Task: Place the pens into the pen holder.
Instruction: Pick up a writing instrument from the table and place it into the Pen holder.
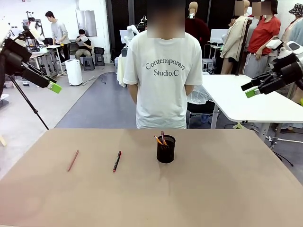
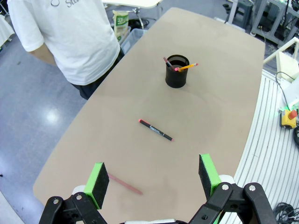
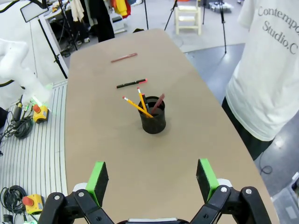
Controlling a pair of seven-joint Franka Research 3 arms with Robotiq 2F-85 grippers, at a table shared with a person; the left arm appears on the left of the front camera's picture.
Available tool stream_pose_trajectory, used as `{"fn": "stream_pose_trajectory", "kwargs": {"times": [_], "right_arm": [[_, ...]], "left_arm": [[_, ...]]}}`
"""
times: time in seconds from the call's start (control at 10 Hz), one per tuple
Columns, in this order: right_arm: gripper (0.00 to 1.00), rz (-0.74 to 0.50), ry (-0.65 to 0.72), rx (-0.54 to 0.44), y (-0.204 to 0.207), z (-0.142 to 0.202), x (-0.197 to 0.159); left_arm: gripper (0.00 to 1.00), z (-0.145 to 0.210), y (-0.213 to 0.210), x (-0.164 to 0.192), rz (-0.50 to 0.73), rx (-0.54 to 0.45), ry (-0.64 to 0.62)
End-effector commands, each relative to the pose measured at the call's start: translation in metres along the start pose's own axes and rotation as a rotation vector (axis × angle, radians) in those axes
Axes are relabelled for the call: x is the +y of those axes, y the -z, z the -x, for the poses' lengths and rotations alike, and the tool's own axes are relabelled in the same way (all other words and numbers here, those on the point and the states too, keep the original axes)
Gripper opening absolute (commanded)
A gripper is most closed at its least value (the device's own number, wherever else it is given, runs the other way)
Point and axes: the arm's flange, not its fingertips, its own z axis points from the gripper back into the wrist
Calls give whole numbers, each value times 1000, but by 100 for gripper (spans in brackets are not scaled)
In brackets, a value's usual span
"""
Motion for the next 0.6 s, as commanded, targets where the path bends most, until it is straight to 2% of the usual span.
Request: {"fn": "stream_pose_trajectory", "kwargs": {"times": [0.0,0.2,0.3,0.4,0.5], "right_arm": [[100,2,-4,11,-1,-4,1],[100,2,-4,11,-1,-4,1],[100,2,-4,11,-1,-4,1],[100,2,-4,11,-1,-4,1],[100,2,-4,11,-1,-4,1]], "left_arm": [[100,0,0,-2,-1,-9,4],[100,0,0,0,0,0,0],[100,-3,6,9,-56,170,-47],[100,-5,19,13,-106,268,-101],[100,-7,37,11,-141,323,-149]]}}
